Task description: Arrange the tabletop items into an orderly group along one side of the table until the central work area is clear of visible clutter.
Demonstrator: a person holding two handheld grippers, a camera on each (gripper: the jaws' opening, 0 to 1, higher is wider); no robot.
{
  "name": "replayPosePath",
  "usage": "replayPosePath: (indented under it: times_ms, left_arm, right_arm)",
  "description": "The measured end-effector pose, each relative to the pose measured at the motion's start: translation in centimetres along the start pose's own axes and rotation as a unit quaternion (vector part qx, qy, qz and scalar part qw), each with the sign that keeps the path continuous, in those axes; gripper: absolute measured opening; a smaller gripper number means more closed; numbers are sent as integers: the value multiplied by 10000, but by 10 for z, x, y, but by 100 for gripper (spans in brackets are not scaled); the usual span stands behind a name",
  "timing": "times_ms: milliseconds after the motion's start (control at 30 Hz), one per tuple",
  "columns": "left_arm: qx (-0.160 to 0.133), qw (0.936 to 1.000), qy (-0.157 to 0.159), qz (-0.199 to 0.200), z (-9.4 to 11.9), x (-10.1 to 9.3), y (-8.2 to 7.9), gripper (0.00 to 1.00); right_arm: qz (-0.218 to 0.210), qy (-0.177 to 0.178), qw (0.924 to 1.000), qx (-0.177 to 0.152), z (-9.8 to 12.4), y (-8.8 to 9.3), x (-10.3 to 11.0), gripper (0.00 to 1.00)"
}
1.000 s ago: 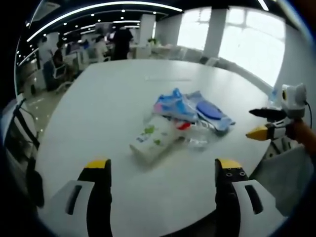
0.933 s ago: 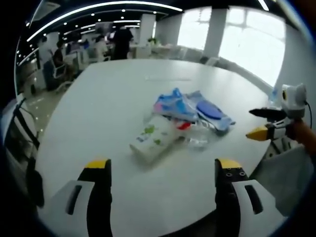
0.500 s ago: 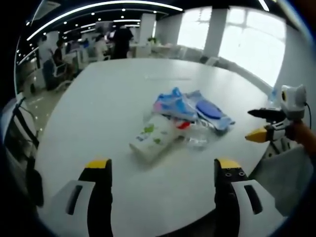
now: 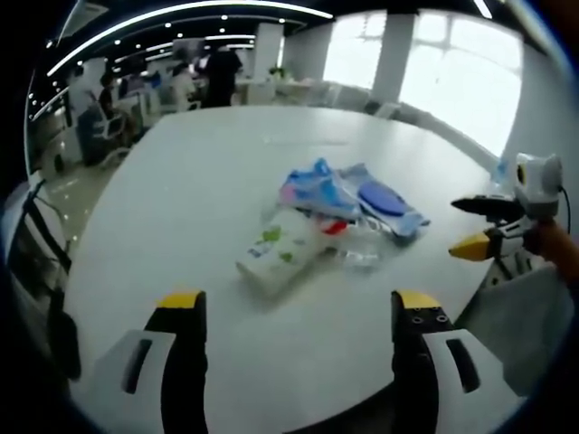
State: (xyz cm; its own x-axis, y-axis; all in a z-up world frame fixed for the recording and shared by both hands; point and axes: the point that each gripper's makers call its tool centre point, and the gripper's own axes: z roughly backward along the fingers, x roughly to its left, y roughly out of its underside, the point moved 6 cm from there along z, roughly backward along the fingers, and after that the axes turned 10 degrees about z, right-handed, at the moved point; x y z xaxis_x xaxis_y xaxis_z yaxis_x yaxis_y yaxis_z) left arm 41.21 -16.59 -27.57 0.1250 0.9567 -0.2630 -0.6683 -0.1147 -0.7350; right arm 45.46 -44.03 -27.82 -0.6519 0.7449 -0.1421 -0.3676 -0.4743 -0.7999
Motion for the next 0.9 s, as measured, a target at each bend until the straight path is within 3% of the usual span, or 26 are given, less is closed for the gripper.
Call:
replayPosePath:
  times_ms: [500,900]
  left_arm:
    - [7,10000,11,25,-1,1,-1,77]
    - [285,9992,141,-262,-10,-3,-5,73]
  right_arm:
    - [115,-86,9999,-92,1,-5,3,80]
    - [67,-139,9998,-91,0,-4,3,80]
